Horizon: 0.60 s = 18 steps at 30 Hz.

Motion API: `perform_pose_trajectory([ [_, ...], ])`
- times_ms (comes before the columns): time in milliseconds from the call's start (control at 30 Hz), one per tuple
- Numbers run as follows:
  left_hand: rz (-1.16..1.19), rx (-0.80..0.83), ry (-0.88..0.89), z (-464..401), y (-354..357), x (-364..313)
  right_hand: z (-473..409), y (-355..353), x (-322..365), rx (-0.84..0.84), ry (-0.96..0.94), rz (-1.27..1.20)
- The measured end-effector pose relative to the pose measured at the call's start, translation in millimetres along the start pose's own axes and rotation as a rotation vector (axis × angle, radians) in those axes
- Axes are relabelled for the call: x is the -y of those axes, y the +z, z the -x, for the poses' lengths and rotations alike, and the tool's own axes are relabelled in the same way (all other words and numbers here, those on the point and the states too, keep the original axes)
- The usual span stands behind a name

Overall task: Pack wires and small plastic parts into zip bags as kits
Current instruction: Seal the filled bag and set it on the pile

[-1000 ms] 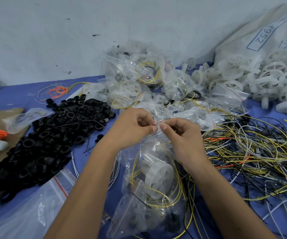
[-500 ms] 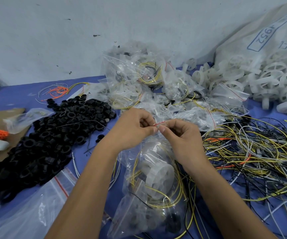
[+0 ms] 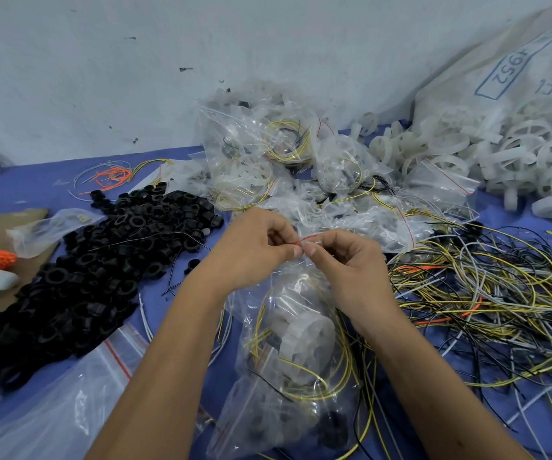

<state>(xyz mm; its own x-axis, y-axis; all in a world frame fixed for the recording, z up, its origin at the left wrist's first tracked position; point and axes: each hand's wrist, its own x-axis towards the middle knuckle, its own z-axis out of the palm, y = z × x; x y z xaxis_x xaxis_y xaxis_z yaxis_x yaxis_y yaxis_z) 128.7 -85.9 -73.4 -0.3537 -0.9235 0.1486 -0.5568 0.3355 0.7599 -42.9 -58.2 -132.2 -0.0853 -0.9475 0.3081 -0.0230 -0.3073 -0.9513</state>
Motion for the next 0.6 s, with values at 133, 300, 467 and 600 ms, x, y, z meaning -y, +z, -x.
perform_pose_trajectory([
  [133, 0.001, 0.006, 0.005, -0.2, -1.6, 1.4, 0.8, 0.3, -0.8, 0.017, 0.004, 0.022],
  [300, 0.015, -0.011, -0.005, 0.7, -2.4, 5.7, -0.2, 0.6, -3.6, -0.014, 0.012, 0.014],
  [467, 0.000, -0.024, 0.018, 0.0, -2.8, 5.6, 0.5, 1.3, -3.2, 0.018, -0.007, -0.007],
  [600, -0.026, -0.010, 0.042, -0.6, -2.8, 4.9, 0.6, 1.7, -2.7, 0.040, -0.030, -0.016],
])
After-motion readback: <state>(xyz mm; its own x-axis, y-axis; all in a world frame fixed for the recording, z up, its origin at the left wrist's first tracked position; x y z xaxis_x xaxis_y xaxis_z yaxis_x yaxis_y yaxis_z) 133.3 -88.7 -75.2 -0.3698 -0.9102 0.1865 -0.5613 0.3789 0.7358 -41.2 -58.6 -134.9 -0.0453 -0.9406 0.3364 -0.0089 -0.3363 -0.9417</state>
